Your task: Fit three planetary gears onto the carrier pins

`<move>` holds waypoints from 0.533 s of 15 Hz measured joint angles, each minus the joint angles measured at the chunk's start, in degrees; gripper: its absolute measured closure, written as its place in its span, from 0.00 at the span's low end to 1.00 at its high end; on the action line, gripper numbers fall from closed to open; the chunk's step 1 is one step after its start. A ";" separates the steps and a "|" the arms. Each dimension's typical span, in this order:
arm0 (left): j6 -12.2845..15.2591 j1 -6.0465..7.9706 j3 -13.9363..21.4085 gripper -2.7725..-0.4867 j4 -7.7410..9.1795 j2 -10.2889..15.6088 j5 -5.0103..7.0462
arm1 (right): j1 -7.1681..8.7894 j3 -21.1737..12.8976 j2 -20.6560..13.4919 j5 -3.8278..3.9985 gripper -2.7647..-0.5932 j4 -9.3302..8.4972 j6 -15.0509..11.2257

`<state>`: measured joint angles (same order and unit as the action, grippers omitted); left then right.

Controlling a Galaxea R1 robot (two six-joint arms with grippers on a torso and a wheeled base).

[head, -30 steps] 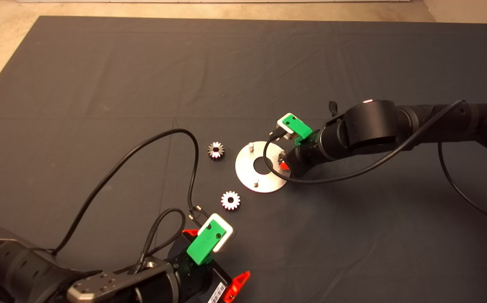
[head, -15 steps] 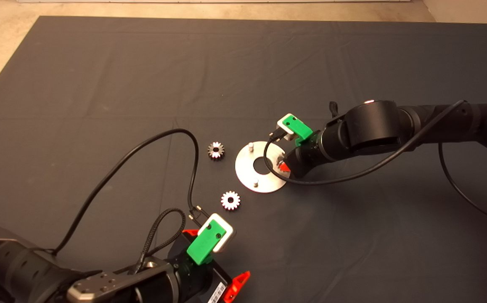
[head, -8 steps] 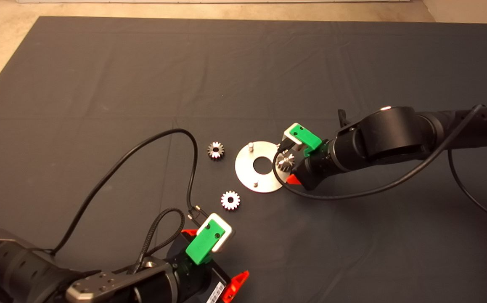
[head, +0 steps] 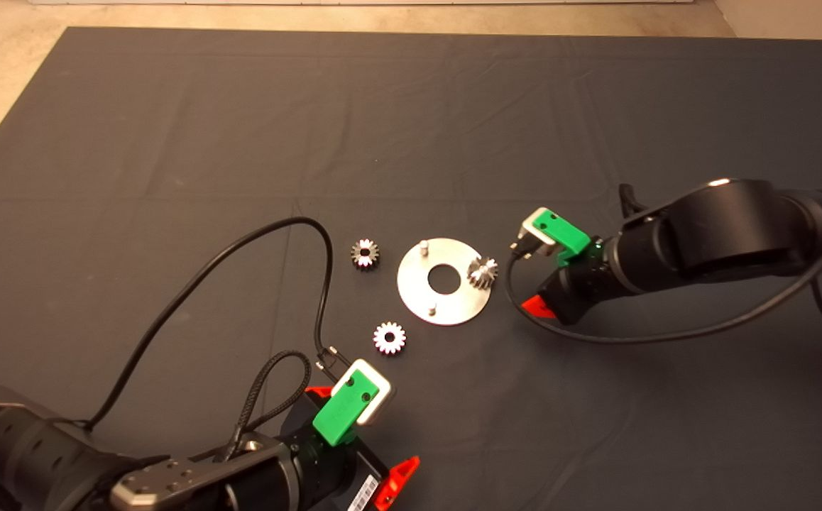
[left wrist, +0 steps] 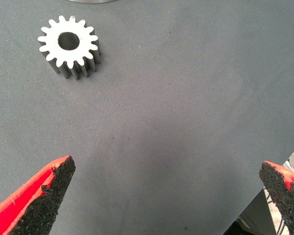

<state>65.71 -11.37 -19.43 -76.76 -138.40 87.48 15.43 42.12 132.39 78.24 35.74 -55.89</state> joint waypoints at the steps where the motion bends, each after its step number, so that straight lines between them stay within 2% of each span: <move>1: 0.00 0.00 0.00 0.01 0.00 -0.05 0.00 | 0.00 -1.64 -1.82 0.64 0.34 0.00 0.00; 2: 0.00 0.00 0.00 0.01 0.00 -0.18 0.00 | -0.02 -3.60 -3.28 0.80 0.34 -0.02 0.00; 3: 0.00 0.00 0.00 0.01 0.00 -0.30 -0.02 | 0.00 -5.32 -4.58 0.62 0.34 -0.11 -0.02; 5: 0.00 0.02 0.00 0.01 0.00 -0.16 0.02 | 0.05 -6.94 -7.32 0.59 0.34 -0.17 -0.06; 7: 0.00 0.66 0.00 0.01 0.00 -0.19 -0.02 | 0.05 -8.85 -9.10 0.81 0.28 -0.17 -0.09; 8: 0.00 1.05 0.00 0.01 -0.02 -0.18 -0.02 | 0.07 -10.30 -9.66 0.77 0.28 -0.17 -0.12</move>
<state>65.71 -10.32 -19.43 -76.79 -138.58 87.46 15.51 31.83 122.72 79.02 35.57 -56.01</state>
